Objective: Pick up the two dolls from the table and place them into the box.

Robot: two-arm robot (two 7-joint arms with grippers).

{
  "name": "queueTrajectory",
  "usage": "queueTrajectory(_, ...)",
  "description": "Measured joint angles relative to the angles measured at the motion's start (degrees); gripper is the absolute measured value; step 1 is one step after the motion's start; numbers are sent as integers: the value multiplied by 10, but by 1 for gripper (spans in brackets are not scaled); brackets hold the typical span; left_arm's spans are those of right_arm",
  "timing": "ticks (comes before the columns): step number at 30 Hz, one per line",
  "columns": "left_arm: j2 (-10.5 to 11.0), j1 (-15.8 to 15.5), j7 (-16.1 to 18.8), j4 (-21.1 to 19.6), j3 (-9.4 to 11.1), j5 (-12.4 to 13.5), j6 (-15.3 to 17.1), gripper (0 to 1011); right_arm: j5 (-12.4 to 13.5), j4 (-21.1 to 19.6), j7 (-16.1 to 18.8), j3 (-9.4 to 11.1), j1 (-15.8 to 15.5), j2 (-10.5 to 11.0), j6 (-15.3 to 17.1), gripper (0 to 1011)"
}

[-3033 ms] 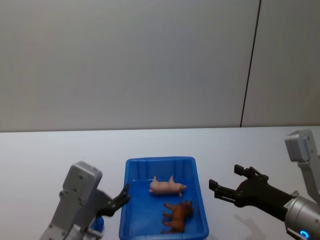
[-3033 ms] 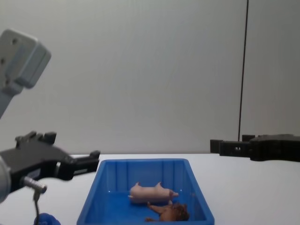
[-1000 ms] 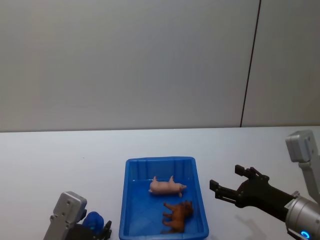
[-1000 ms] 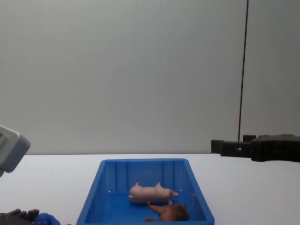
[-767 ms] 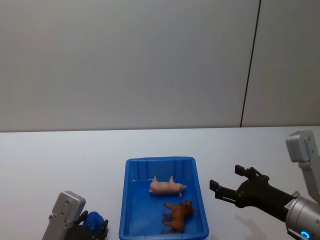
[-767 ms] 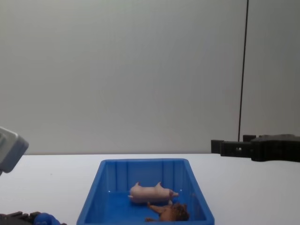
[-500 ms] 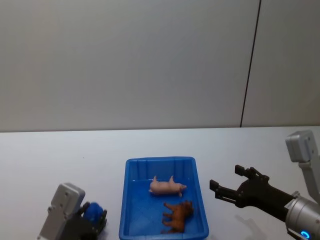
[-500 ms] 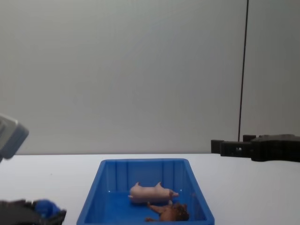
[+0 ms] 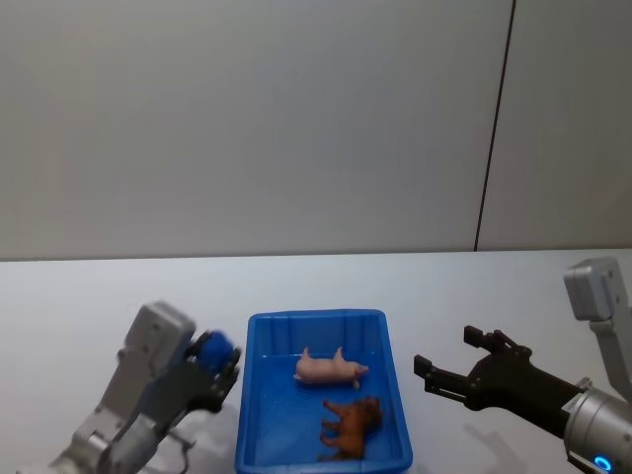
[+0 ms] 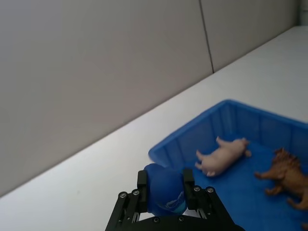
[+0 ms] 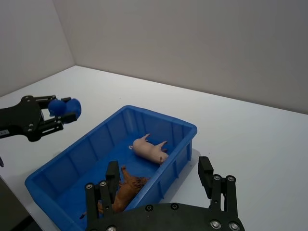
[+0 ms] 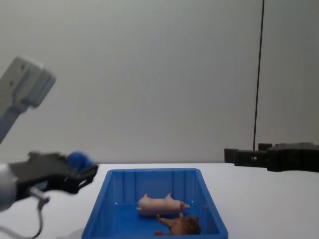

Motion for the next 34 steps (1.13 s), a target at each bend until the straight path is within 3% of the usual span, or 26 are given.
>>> queueTrajectory(2,-5,-7,-7,0,1,6,-3,425,0,0,0,0,0,0,0,1001)
queueTrajectory(9,-37,-45,-47,10,14,30,-23,697,0,0,0,0,0,0,0,1001)
queueTrajectory(21,-76,-81,-86,38,32,40,-50,1002,0,0,0,0,0,0,0,1001)
queueTrajectory(34,-85,-86,-90,43,36,33,-62,1002,0,0,0,0,0,0,0,1001)
